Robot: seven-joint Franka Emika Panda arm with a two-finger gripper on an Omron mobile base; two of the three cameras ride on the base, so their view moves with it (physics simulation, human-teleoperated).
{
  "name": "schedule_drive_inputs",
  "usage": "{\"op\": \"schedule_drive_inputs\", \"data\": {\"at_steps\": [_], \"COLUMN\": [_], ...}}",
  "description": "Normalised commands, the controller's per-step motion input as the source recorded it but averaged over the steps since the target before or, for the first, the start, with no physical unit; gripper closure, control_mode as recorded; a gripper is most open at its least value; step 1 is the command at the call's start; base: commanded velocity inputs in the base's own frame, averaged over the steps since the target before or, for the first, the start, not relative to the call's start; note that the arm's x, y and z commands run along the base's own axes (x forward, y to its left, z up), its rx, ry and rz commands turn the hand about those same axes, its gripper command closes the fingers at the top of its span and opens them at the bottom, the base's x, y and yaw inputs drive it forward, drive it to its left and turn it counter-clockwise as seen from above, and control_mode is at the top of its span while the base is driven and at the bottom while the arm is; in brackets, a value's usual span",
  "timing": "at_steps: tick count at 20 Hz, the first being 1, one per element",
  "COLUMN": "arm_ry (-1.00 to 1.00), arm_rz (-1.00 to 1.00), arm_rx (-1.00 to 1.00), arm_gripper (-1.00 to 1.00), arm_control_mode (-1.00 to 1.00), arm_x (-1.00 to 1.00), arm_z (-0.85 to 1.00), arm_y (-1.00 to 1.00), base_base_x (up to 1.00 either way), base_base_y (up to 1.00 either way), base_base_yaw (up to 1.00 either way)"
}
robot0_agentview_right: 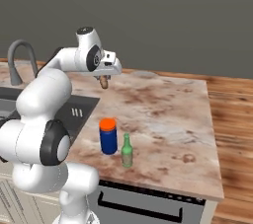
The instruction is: Pick up all produce items and place them in the sink. Turn on the sink faucet to wash them. Then turn the sink off and put them in the tray.
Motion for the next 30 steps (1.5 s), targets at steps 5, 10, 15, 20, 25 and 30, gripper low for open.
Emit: {"op": "schedule_drive_inputs", "data": {"at_steps": [5,10,15,20,25,30], "arm_ry": [0.00,0.00,0.00,0.00,0.00,0.00], "arm_rz": [0.00,0.00,0.00,0.00,0.00,0.00], "arm_rx": [0.00,0.00,0.00,0.00,0.00,0.00], "arm_gripper": [1.00,1.00,1.00,1.00,1.00,1.00], "arm_control_mode": [1.00,1.00,1.00,1.00,1.00,1.00], "arm_x": [0.00,0.00,0.00,0.00,0.00,0.00], "arm_z": [0.00,0.00,0.00,0.00,0.00,0.00], "arm_y": [0.00,0.00,0.00,0.00,0.00,0.00], "base_base_x": [-0.12,-0.12,-0.10,-0.04,0.00,0.00], "base_base_y": [0.53,0.72,0.79,0.51,0.24,0.40], "base_base_yaw": [0.00,0.00,0.00,-0.03,-0.14,-0.13]}}
